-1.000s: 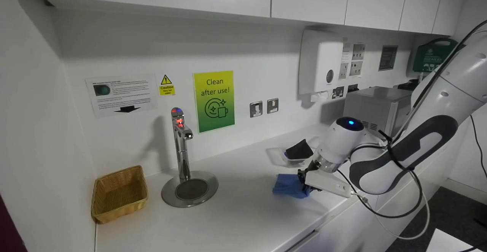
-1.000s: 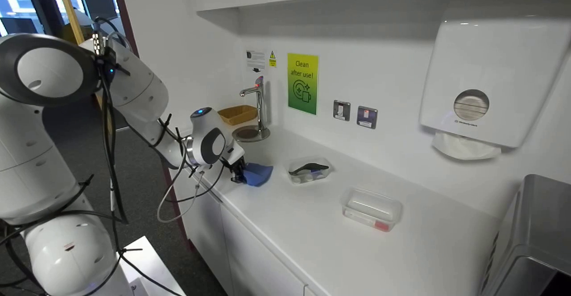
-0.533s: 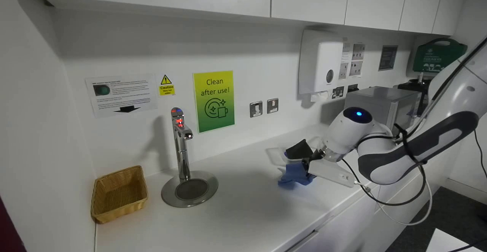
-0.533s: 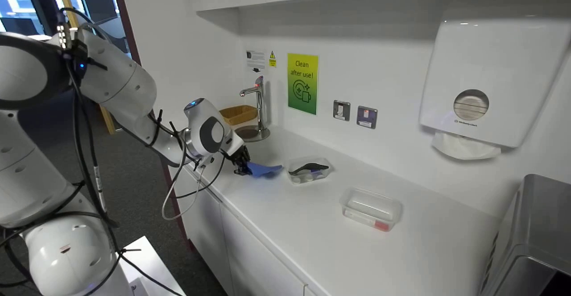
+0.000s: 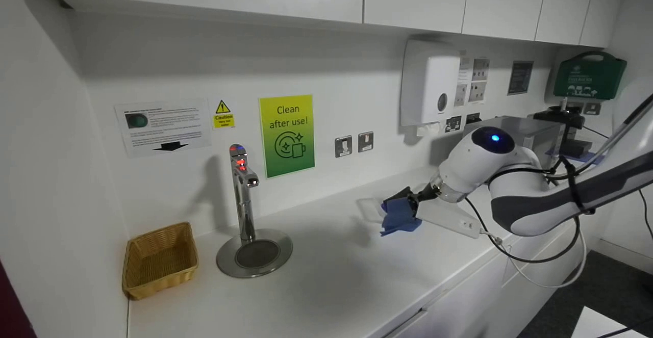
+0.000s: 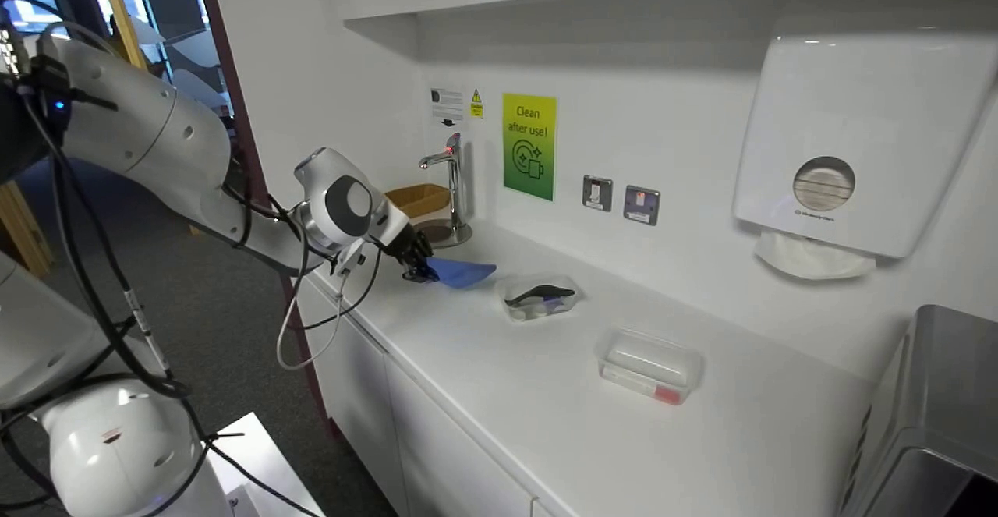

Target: Put the blue towel in the clear bowl on the left then remove the red marker from the bowl on the right.

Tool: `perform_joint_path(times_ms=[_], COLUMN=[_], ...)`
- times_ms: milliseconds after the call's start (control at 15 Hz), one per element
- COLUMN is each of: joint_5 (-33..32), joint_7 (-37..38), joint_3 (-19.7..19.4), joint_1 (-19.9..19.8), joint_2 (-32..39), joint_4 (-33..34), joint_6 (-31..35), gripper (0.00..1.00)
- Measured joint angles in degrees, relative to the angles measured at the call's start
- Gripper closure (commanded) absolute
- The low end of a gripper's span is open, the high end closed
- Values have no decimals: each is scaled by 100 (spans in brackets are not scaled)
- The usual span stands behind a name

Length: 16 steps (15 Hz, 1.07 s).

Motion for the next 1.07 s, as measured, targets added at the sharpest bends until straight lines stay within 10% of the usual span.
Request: perform_joint_path(times_ms=[1067], joint_5=[-1603], joint_7=[28], joint_3=[245], joint_1=[-528], joint_2=[-175], joint_4=[1012], joint_6=[-3070], gripper=[98])
